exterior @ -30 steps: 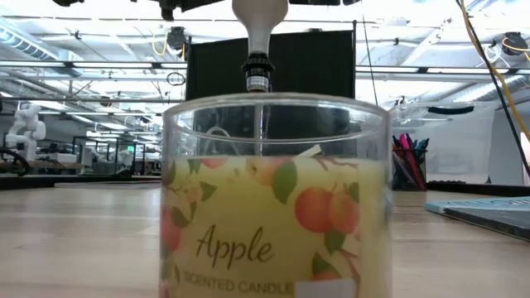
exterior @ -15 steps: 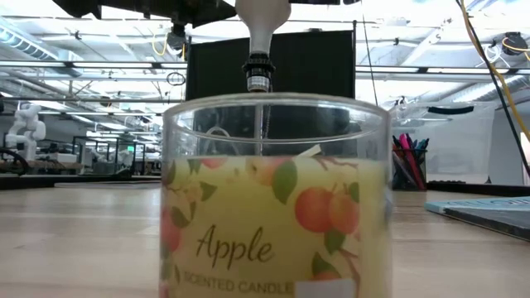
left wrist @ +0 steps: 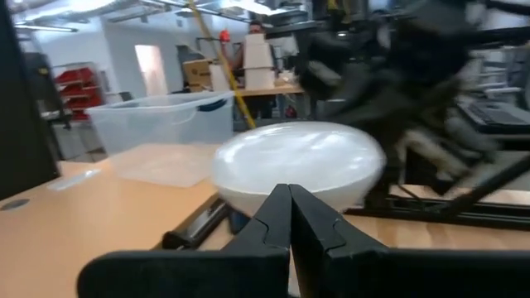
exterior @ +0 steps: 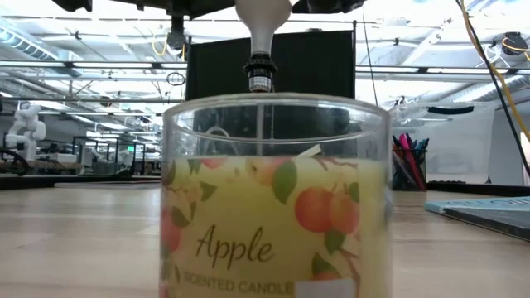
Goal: Screw lightbulb
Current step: Remove the lightbulb from the lamp
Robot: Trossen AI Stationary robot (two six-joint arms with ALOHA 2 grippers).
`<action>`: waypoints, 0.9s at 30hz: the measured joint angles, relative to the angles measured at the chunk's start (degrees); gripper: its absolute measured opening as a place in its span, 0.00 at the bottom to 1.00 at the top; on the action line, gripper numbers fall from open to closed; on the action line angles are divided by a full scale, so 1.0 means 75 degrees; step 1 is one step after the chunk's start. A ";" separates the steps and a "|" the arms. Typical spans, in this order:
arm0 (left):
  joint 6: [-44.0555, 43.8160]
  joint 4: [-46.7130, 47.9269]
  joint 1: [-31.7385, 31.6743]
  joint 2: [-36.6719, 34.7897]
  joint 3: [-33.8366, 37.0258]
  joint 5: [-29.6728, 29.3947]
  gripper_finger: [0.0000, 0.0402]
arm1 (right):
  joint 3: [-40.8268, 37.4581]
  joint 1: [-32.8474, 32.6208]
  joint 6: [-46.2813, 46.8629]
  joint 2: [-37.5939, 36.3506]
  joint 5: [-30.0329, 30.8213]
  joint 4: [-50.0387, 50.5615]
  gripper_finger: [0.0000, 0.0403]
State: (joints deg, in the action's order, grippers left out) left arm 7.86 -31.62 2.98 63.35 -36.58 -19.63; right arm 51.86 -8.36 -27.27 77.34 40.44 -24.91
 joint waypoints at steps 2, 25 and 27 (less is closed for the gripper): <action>0.0002 0.0002 0.0149 0.0003 0.0000 0.0015 0.00 | 0.0000 0.0067 -0.0008 0.0000 -0.0046 -0.0017 0.00; 0.0853 0.0011 0.0517 -0.0193 -0.0003 -0.1919 0.00 | 0.0000 -0.0394 -0.0048 0.0015 -0.0180 -0.0020 0.00; 0.0804 0.0007 0.0254 -0.0198 -0.0003 -0.1808 0.00 | 0.0000 -0.0471 0.0002 0.0015 -0.0180 -0.0019 0.00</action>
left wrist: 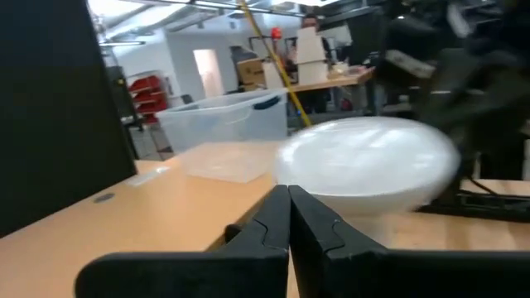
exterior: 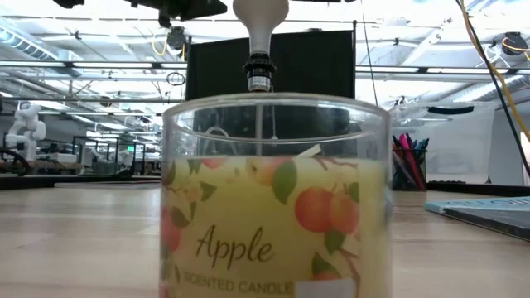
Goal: Screw lightbulb
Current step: Remove the lightbulb from the lamp
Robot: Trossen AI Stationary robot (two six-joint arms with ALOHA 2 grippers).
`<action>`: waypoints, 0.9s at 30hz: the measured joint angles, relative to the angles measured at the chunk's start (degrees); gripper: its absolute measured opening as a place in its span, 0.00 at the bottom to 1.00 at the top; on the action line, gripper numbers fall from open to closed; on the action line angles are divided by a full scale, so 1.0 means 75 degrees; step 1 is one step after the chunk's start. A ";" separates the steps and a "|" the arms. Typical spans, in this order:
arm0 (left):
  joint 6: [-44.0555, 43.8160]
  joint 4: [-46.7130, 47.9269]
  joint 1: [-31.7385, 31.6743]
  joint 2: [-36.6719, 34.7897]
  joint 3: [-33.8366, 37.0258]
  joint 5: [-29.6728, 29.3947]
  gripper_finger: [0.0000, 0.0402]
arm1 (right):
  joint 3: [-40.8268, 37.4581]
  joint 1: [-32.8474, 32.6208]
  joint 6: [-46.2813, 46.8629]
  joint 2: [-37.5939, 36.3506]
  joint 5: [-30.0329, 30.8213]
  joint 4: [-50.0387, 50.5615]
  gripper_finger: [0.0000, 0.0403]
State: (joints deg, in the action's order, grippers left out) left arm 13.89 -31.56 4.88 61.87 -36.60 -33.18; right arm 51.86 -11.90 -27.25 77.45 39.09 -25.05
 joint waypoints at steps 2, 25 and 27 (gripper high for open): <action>-0.0162 0.0002 -0.0252 0.0000 0.0000 0.0396 0.00 | 0.0000 -0.0038 0.0018 0.0000 -0.0003 -0.0016 0.00; -0.0647 0.0042 -0.0262 0.0009 -0.0003 0.2003 0.00 | 0.0000 0.0609 0.0094 -0.0009 -0.0004 -0.0057 0.00; -0.0647 0.0046 -0.0118 0.0042 -0.0006 0.2014 0.00 | 0.0000 0.0647 0.0091 -0.0009 -0.0022 -0.0059 0.00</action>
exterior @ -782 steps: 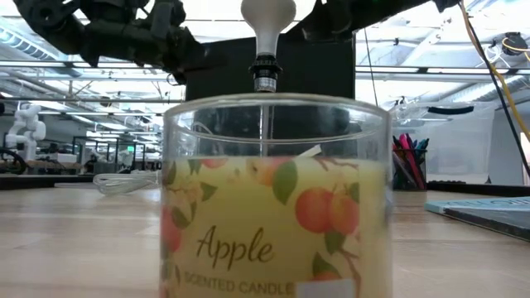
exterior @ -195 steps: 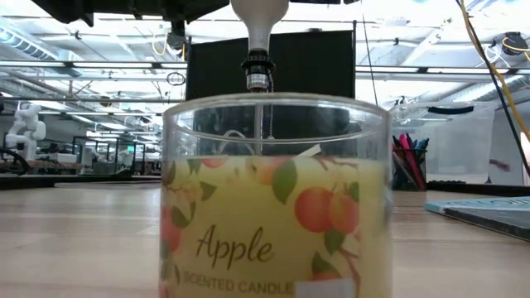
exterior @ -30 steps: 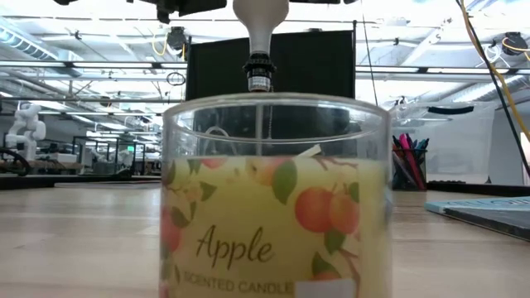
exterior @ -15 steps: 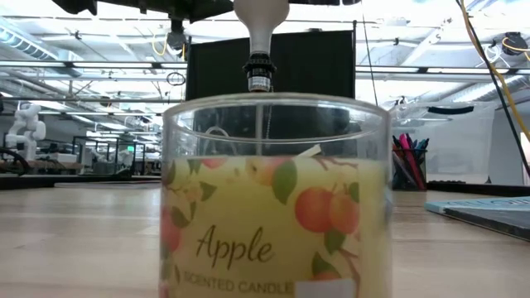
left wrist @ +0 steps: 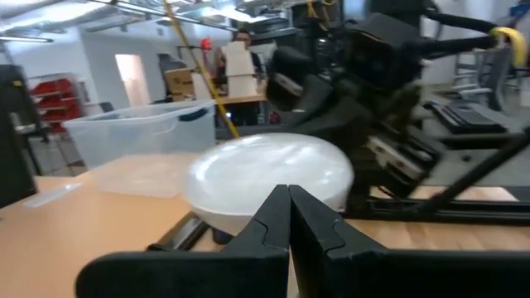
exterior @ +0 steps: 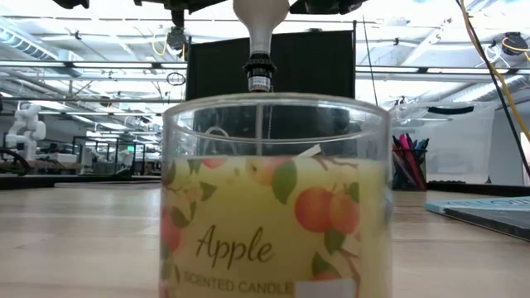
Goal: Screw lightbulb
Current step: Remove the lightbulb from the lamp
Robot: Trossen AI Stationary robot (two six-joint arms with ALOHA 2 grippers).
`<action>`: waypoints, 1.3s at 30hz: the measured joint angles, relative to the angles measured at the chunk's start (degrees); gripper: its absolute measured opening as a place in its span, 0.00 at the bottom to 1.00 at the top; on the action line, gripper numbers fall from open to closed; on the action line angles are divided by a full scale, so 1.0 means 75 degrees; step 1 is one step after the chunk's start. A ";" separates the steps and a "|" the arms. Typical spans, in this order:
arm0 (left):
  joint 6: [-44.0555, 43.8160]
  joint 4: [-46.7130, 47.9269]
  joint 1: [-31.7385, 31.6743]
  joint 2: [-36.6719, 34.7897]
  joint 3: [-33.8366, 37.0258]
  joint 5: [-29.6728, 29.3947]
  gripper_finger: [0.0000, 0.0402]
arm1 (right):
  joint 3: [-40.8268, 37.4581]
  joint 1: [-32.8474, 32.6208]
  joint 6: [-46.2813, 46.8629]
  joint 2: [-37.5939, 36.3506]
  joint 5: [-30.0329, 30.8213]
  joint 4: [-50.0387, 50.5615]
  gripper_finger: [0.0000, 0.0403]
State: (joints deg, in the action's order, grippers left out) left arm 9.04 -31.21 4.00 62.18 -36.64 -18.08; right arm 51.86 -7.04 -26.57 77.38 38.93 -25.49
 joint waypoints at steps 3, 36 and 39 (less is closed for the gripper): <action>0.0006 0.0043 0.0159 0.0057 0.0000 0.0265 0.00 | 0.0000 0.0082 -0.0003 0.0000 -0.0065 -0.0004 0.00; -0.0243 -0.0127 -0.0587 -0.0026 0.0000 -0.0227 0.00 | 0.0000 -0.0557 -0.0174 0.0000 0.0022 -0.0151 0.00; -0.0320 -0.0121 -0.0584 0.0012 0.0000 -0.0086 0.00 | 0.0000 -0.0419 -0.0178 0.0000 0.0018 -0.0149 0.00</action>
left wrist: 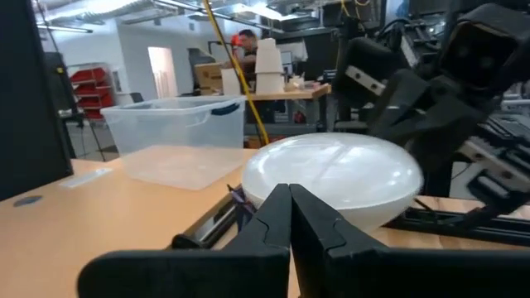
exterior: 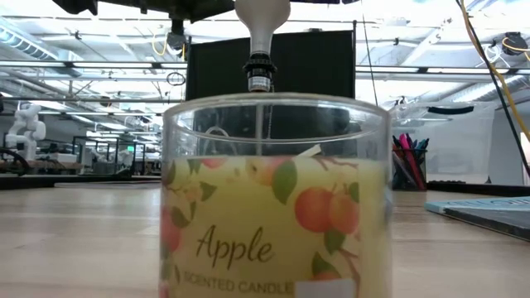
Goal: Screw lightbulb
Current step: Remove the lightbulb from the lamp
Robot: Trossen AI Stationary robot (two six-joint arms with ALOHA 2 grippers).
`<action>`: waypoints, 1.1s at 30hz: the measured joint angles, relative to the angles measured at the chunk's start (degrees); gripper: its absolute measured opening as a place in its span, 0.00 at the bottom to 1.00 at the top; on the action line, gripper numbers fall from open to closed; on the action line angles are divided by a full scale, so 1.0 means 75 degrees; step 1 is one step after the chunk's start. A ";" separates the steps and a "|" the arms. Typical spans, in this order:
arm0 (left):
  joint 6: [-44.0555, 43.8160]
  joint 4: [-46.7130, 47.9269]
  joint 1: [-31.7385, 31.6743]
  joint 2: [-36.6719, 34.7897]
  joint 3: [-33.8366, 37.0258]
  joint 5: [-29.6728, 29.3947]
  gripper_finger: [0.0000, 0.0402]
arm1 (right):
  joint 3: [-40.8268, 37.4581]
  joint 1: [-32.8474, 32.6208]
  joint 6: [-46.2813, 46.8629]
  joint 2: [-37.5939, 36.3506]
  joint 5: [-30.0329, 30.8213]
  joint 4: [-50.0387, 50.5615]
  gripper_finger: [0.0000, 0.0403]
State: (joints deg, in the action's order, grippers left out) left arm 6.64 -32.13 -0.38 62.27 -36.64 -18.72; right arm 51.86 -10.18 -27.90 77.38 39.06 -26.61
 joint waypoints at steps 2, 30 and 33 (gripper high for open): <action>-0.0030 -0.0017 0.0005 0.0036 0.0000 0.0018 0.00 | 0.0000 0.0068 -0.0003 0.0000 0.0001 0.0000 0.00; 0.0860 -0.0243 0.1112 -0.0024 0.0006 -0.0512 0.00 | 0.0000 0.0628 -0.0581 0.0000 0.0109 0.0019 0.00; 0.0942 -0.0516 0.1128 -0.0069 0.0006 -0.1132 0.00 | 0.0000 0.0382 -0.0945 0.0000 0.0761 -0.0006 0.00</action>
State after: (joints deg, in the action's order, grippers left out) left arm 13.71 -35.99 8.08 61.76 -36.60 -27.22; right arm 51.86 -7.32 -34.99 77.38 44.77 -26.66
